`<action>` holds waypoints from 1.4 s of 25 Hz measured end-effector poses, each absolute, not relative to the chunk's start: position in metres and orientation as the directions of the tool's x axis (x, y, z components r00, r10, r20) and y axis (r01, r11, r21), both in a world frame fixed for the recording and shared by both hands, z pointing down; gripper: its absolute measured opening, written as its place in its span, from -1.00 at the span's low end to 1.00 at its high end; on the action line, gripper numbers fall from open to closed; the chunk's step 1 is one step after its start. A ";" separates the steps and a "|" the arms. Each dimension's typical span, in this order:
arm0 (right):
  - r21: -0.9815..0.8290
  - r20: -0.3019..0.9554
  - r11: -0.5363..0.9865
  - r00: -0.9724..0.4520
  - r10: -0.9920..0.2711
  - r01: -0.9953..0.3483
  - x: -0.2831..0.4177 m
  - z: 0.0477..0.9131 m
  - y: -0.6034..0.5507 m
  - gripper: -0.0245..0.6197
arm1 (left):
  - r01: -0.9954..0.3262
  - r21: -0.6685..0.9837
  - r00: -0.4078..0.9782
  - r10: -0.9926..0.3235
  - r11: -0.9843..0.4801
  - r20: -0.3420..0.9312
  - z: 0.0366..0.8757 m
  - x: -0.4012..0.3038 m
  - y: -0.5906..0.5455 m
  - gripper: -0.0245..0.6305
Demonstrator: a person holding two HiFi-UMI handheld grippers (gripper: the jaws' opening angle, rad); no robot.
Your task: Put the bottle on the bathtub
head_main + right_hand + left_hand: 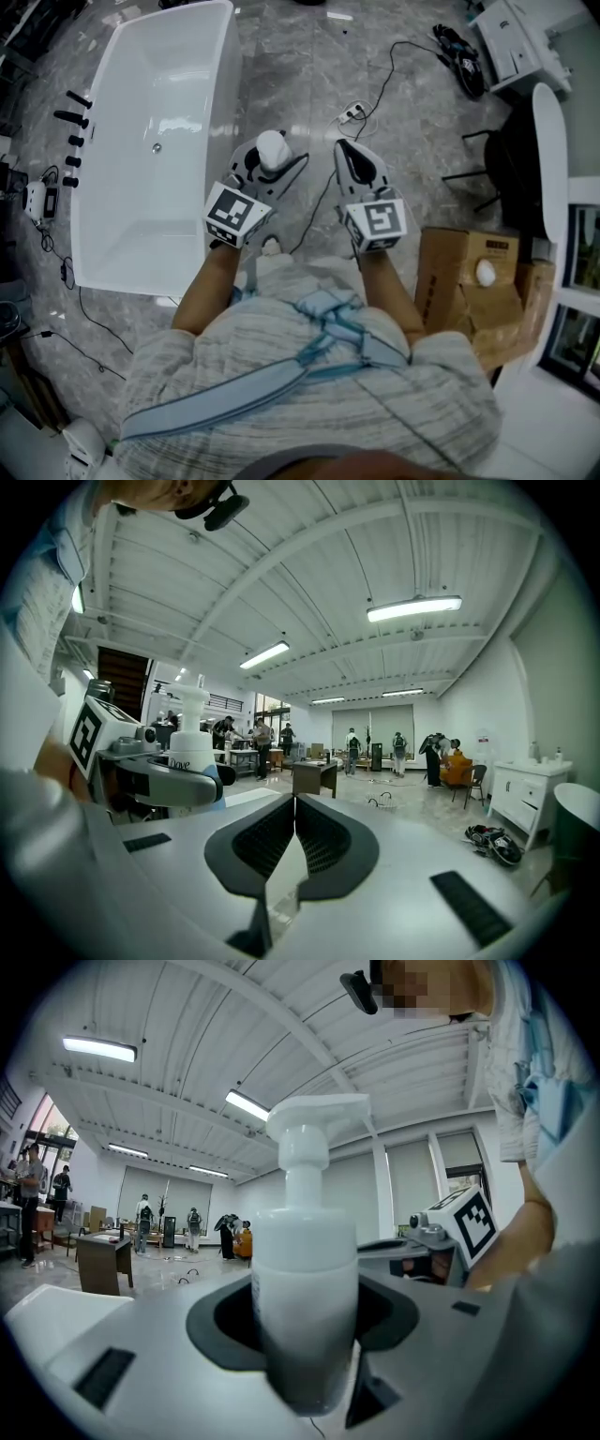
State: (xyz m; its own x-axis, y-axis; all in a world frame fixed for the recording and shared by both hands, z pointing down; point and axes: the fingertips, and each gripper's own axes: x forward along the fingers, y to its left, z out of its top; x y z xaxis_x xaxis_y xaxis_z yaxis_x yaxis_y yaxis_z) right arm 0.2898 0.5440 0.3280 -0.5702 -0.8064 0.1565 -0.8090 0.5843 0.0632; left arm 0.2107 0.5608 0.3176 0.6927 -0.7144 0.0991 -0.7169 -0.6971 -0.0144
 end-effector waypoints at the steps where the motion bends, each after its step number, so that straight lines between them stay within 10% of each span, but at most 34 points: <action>1: 0.061 0.157 0.584 -0.570 -0.807 -0.810 0.285 0.329 0.545 -0.91 | -0.716 -0.015 0.694 -0.714 -0.698 0.096 0.319 0.206 0.562 -0.22; 35: 0.031 0.099 0.752 -0.746 -0.658 -0.659 0.202 0.317 0.300 -0.91 | -0.807 0.024 0.587 -0.799 -0.590 0.128 0.325 0.136 0.325 -0.22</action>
